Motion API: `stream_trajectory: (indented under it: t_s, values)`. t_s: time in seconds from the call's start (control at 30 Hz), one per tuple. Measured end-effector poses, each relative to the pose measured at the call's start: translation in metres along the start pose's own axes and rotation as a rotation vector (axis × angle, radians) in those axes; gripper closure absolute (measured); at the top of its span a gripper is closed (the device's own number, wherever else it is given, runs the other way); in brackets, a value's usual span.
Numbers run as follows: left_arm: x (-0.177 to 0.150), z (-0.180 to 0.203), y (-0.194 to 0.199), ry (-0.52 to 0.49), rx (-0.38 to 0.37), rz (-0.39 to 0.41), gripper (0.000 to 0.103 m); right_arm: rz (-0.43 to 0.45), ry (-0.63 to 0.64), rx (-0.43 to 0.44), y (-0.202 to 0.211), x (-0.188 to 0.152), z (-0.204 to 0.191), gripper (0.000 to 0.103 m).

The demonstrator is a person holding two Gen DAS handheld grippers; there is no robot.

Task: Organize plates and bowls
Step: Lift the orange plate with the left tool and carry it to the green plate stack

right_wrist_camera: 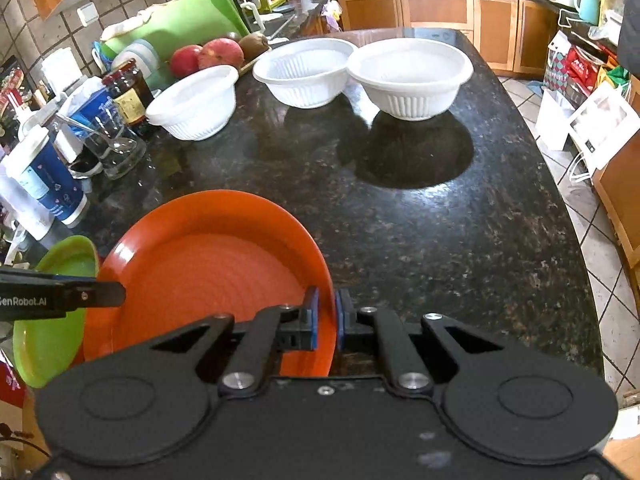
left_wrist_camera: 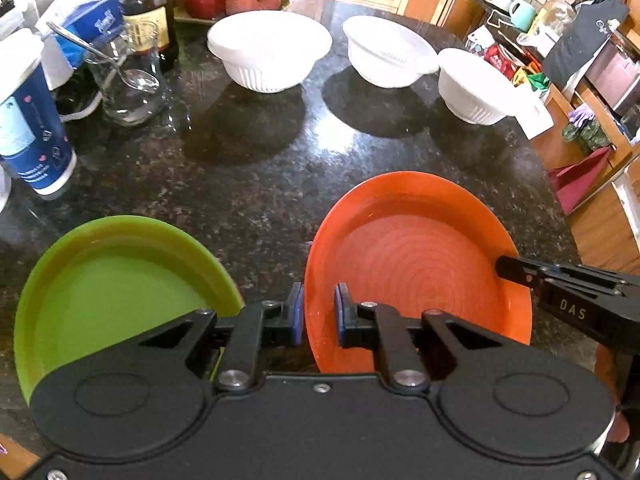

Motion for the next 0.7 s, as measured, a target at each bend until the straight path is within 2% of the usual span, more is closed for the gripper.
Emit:
stream_trajectory:
  t_s: [0.3, 0.7]
  values:
    - [-0.001, -0.028, 0.025, 0.027, 0.018, 0.05, 0.083, 0.035, 0.037, 0.026, 0.008, 0.007, -0.037, 0.092]
    - [-0.006, -0.089, 0.054, 0.088, 0.069, 0.101, 0.083, 0.053, 0.102, 0.095, 0.007, 0.013, -0.109, 0.092]
Point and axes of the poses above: each gripper's, at about its wrist camera, not at the fingertips, and y roughly against the way its jaws point, z to its right, x to its top, the point moved 9 cm from there along -y, roughly the way its jaws point, and after that the axes turned 3 degrees about x, right-handed, at the moved point
